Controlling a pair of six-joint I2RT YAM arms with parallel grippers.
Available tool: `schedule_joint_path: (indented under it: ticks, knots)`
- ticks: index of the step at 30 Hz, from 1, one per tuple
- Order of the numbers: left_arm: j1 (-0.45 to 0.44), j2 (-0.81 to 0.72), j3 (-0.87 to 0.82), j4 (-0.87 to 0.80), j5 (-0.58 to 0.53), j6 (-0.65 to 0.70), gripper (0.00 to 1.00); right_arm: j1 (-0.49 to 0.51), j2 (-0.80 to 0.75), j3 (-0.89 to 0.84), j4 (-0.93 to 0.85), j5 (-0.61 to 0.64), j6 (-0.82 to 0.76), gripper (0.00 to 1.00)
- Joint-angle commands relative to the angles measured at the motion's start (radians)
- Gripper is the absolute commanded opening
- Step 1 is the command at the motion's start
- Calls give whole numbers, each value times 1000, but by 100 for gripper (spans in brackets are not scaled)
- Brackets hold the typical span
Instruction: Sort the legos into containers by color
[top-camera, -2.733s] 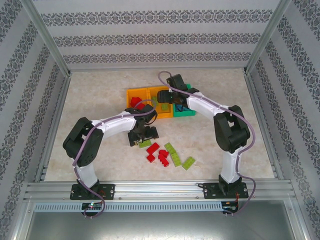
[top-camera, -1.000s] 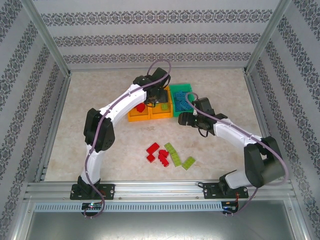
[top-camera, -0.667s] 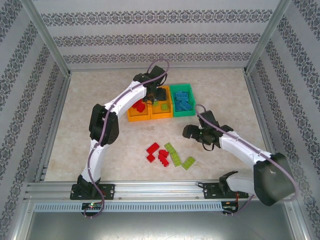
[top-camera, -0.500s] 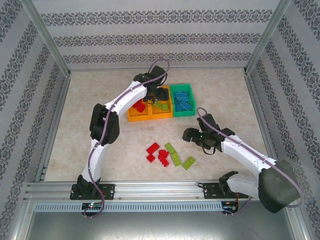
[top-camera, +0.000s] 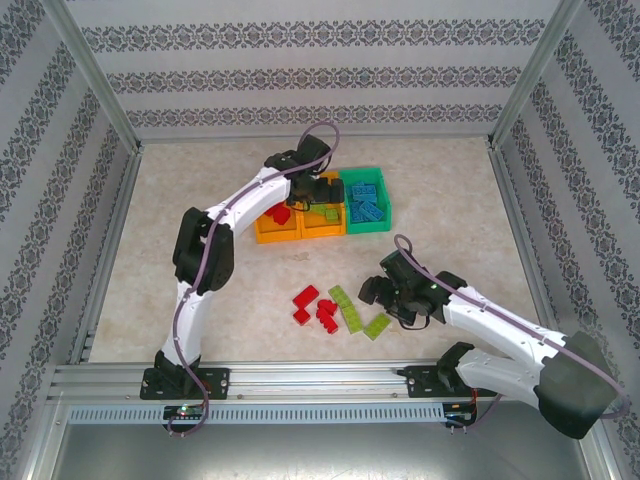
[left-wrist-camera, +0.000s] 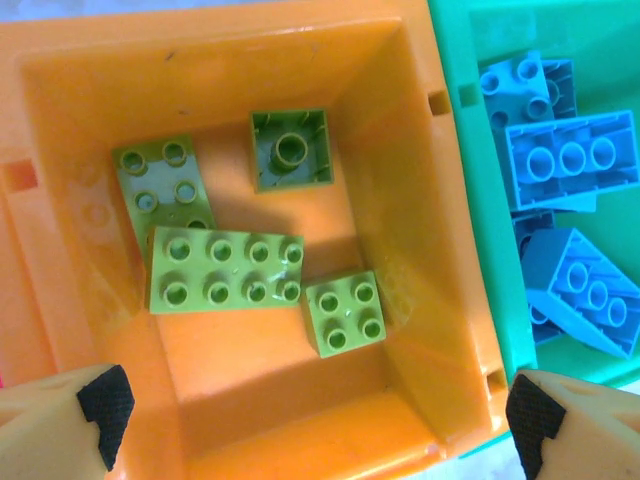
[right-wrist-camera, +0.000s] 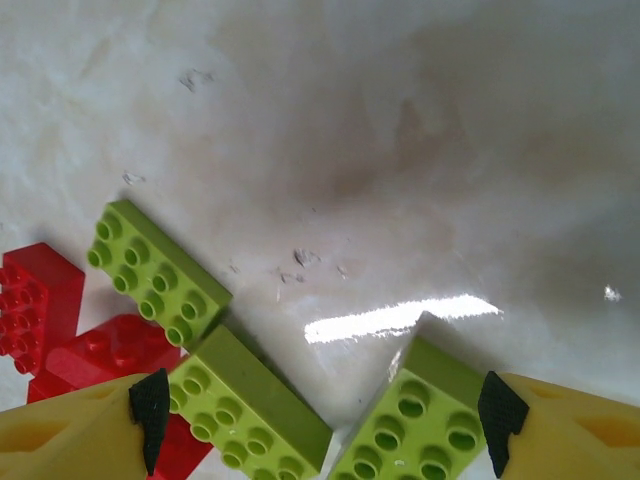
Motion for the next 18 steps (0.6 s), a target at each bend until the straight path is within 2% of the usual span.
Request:
schedule_joint_path:
  ticks: [1, 7, 18]
  knots:
    - [15, -94, -83, 101, 11, 33, 100, 19, -13, -20, -63, 24, 127, 82]
    - [14, -188, -226, 218, 22, 49, 100, 42, 6, -38, -59, -7, 200, 79]
    - [15, -243, -302, 277, 16, 79, 100, 71, 88, -42, -59, -56, 212, 68]
